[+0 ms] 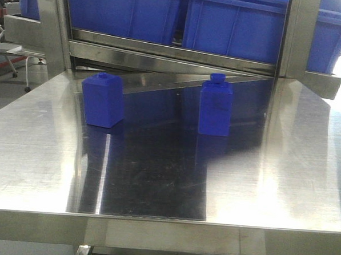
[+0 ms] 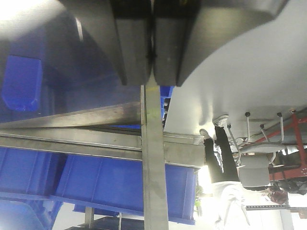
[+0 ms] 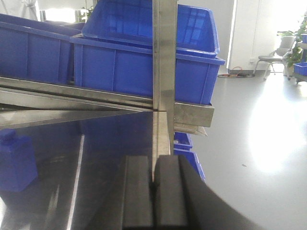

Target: Pick and sort blue part to right shelf

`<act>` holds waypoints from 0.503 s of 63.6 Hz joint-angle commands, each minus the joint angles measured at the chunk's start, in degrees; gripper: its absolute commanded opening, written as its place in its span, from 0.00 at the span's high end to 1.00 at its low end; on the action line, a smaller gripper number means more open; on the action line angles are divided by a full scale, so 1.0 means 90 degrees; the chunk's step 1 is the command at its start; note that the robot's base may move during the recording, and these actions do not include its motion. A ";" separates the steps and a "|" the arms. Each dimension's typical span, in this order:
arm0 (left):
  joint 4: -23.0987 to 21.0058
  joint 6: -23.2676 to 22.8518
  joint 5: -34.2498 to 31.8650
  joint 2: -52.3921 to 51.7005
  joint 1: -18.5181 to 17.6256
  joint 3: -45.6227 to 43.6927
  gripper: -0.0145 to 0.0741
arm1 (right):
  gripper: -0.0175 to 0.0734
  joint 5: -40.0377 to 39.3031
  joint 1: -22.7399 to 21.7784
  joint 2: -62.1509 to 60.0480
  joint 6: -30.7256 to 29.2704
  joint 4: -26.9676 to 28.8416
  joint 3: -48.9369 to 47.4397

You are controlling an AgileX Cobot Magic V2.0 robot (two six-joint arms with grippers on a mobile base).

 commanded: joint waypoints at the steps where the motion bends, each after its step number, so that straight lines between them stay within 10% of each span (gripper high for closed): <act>1: 0.0000 -0.0070 -0.0527 -0.0134 -0.0006 0.0142 0.68 | 0.75 0.0000 -0.0032 -0.0082 -0.0010 -0.0054 -0.0584; 12: 0.0000 -0.0070 -0.0527 -0.0134 -0.0006 0.0142 0.68 | 0.75 0.1359 -0.0032 0.0440 -0.0045 -0.0054 -0.1350; 32: 0.0000 -0.0070 -0.0527 -0.0134 -0.0006 0.0142 0.68 | 0.75 0.1335 -0.0011 0.1666 -0.0010 -0.0092 -0.1716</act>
